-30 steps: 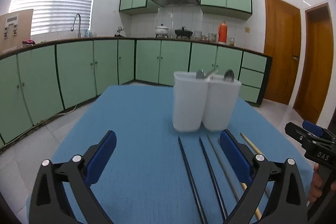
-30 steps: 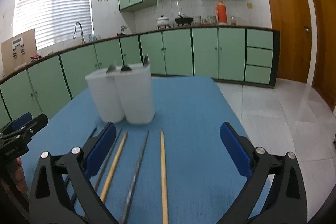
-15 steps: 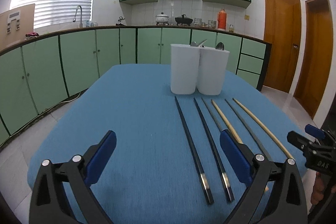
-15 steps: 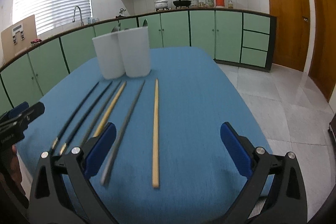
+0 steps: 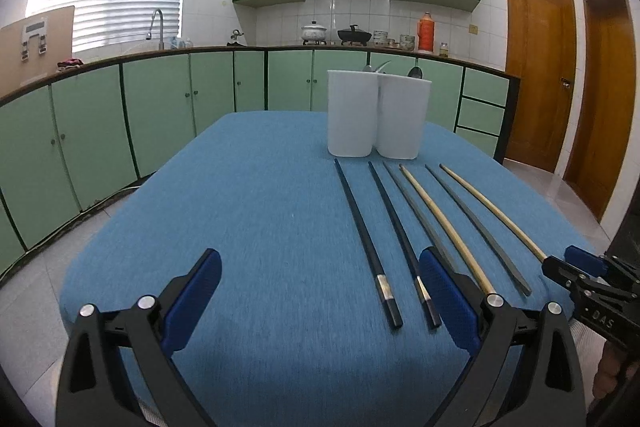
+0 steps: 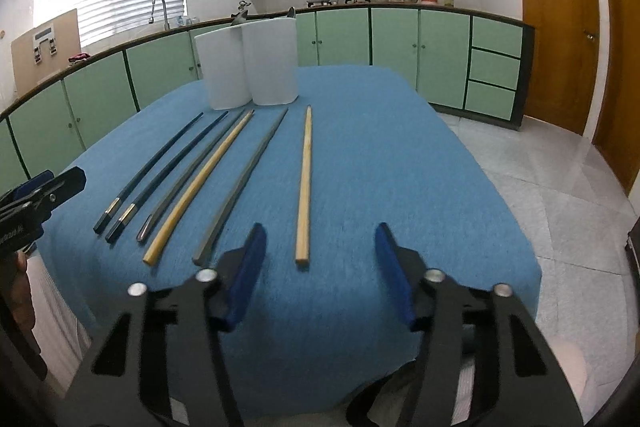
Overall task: Organize utensils
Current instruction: 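Move both open tools back toward the chopsticks, then grasp a wooden chopstick with the right tool while the left tool grasps a black chopstick, then lift both chopsticks over the white caddy and open both tools to drop them in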
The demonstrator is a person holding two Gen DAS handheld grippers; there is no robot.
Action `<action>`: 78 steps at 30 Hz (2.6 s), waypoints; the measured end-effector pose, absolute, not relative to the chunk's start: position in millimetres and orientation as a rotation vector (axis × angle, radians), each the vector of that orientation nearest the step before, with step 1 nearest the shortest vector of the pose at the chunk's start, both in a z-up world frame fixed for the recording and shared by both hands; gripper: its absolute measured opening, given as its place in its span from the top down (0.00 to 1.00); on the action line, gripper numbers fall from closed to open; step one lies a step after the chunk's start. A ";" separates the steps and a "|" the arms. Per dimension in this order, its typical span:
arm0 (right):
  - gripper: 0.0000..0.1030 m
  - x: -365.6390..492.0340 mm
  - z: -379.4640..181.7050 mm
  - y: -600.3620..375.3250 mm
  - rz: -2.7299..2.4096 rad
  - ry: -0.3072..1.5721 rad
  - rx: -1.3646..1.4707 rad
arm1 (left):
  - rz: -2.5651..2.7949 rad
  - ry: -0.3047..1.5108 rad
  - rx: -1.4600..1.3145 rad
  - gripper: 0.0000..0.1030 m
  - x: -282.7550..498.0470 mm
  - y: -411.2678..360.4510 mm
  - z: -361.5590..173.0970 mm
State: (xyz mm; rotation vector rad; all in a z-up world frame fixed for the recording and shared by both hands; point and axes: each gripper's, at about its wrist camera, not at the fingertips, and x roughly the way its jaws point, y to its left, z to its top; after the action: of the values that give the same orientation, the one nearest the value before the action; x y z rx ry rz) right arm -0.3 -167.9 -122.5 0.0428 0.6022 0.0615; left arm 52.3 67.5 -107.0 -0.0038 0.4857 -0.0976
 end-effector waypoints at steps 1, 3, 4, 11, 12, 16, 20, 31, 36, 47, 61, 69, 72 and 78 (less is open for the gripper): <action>0.58 -0.6 -123.3 -167.5 0.065 0.601 0.042 | -0.098 0.486 -0.002 0.06 50.8 67.4 -107.6; 0.63 -0.9 -122.7 -165.5 0.068 0.593 0.033 | -0.099 0.487 0.001 0.06 49.2 66.0 -107.6; 0.66 -1.0 -122.7 -164.6 0.072 0.591 0.031 | -0.100 0.486 0.002 0.06 47.9 65.6 -107.7; 0.80 -3.5 -123.2 -161.7 0.082 0.583 0.017 | -0.102 0.484 0.003 0.06 46.3 61.6 -107.9; 0.82 -4.9 -124.3 -161.8 0.079 0.580 0.013 | -0.102 0.484 0.003 0.06 45.2 61.3 -108.8; 0.93 -7.3 -126.2 -159.9 0.069 0.571 -0.008 | -0.105 0.490 0.000 0.06 43.5 58.7 -112.5; 0.94 -8.5 -126.8 -160.5 0.063 0.565 -0.010 | -0.111 0.502 0.015 0.10 41.8 55.0 -118.6; 0.94 -9.9 -127.4 -164.2 0.066 0.565 0.006 | -0.139 0.556 0.061 0.42 45.3 45.0 -132.5; 0.93 -9.3 -129.1 -163.1 0.065 0.560 0.006 | -0.147 0.545 0.078 0.56 42.0 37.9 -135.0; 0.93 -9.1 -132.1 -163.6 0.053 0.538 0.005 | -0.170 0.538 0.090 0.92 38.8 29.2 -135.7; 0.94 -10.9 -121.3 -164.0 0.051 0.525 0.028 | -0.139 0.497 0.073 0.94 30.5 35.7 -119.1; 0.94 -16.7 -85.5 -166.8 0.054 0.459 -0.007 | -0.132 0.386 0.075 0.94 19.2 40.4 -78.9; 0.94 -15.8 -65.1 -171.2 0.070 0.422 0.002 | -0.134 0.343 0.064 0.94 17.7 42.9 -60.1; 0.94 -7.8 -25.0 -179.3 0.105 0.357 0.017 | -0.149 0.266 0.042 0.94 22.0 48.9 -19.6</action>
State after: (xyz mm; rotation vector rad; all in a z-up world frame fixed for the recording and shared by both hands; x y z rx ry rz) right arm -7.8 -179.3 -25.0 0.0172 0.3575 0.1048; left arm 22.0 48.9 -19.6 0.0419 0.2657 -0.1491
